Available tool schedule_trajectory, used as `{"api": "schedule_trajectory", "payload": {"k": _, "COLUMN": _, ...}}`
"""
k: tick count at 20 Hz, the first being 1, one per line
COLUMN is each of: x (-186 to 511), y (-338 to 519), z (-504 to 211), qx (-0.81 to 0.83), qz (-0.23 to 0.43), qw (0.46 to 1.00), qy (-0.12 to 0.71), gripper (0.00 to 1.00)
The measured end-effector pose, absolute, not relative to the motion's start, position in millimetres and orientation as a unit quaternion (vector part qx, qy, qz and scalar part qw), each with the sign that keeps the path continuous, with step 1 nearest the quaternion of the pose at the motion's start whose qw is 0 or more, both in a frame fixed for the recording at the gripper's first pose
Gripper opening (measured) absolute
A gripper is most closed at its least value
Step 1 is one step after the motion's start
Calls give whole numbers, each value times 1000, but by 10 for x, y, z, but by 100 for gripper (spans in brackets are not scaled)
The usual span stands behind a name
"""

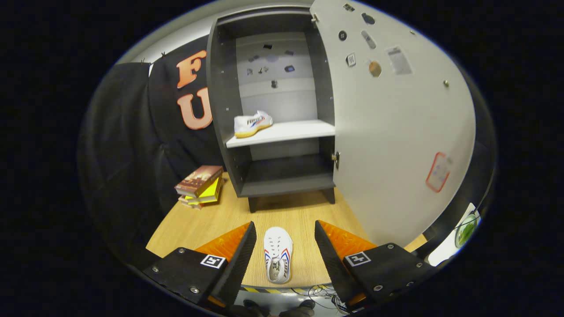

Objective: Open the shoe cabinet door, grab the shoes and put them into the shoe cabinet, then close the shoe cabinet door.

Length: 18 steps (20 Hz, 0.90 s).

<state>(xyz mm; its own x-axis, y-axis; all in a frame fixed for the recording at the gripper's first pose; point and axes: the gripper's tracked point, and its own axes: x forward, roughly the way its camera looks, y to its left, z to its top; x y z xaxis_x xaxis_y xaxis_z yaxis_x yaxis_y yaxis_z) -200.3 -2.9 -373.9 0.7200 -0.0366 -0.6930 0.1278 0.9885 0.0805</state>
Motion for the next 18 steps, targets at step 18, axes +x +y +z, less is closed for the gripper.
{"api": "schedule_trajectory", "payload": {"k": 18, "x": -2313, "y": 662, "z": -5689, "qx": 50, "qz": 5, "qw": 859, "qy": 509, "gripper": 54}}
